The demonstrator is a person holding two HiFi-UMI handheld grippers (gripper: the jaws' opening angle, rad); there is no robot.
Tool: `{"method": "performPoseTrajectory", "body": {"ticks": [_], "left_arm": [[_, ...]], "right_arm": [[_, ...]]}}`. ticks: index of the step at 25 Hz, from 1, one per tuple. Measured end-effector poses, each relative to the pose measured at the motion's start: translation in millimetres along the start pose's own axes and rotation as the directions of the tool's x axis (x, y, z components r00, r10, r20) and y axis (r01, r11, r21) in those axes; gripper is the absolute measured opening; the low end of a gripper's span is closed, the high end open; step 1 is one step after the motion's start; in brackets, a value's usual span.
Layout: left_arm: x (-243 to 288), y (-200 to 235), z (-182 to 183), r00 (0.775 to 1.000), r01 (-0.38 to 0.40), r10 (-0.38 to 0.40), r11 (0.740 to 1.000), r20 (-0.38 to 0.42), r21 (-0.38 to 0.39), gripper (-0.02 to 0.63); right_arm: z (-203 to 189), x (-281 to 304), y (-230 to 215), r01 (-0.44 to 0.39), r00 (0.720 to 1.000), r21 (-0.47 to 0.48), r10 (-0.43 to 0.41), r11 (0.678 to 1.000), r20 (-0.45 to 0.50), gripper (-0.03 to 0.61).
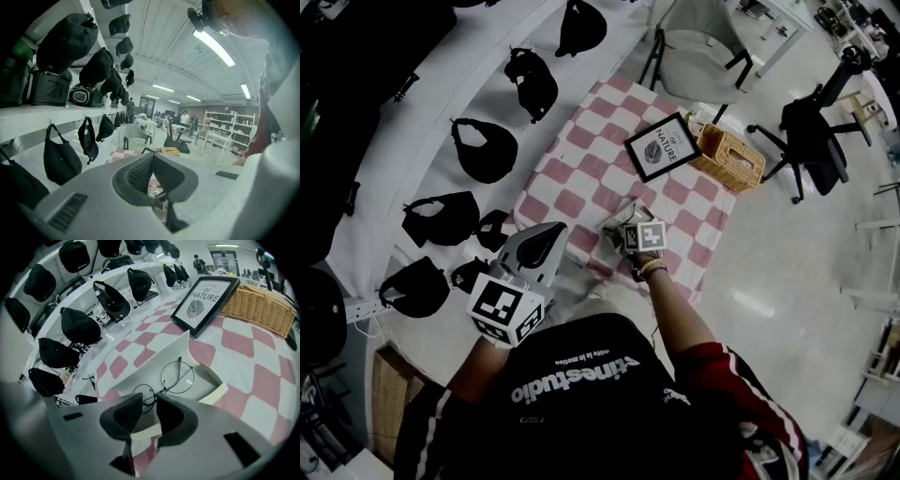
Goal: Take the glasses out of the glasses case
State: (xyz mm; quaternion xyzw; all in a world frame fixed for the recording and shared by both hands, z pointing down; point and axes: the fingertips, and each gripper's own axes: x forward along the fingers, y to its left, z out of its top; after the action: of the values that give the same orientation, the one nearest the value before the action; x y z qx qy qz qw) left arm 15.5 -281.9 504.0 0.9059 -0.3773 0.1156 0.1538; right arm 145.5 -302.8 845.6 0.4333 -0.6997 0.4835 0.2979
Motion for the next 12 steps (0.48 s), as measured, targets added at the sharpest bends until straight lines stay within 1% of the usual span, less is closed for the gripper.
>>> {"method": "performPoseTrajectory", "body": {"ticks": [3,8,12], "left_arm": [[0.9,0.3,0.2,1.0,0.001,-0.001,1.0,-0.003,0.0,0.006],[1.9,1.2,2.7,1.0,-0.001,0.001,1.0,-0.003,0.002,0.006],[0.8,3.4,3.2,1.0,-0.01,0.01,1.0,-0.007,-0.005,0.006]], "right_arm": [[1.6,2.5,-1.4,0.0,1.0,-0.034,0.0,0.999,-0.025,0.098],[-3.7,5.3,-4.5,-0.031,0.992,-0.015,0.029,0.999,-0.119,0.11],[-2.9,8.2,-2.5,-0.041,0.986,-0.043,0.033,0.998,-0.163,0.115]]}}
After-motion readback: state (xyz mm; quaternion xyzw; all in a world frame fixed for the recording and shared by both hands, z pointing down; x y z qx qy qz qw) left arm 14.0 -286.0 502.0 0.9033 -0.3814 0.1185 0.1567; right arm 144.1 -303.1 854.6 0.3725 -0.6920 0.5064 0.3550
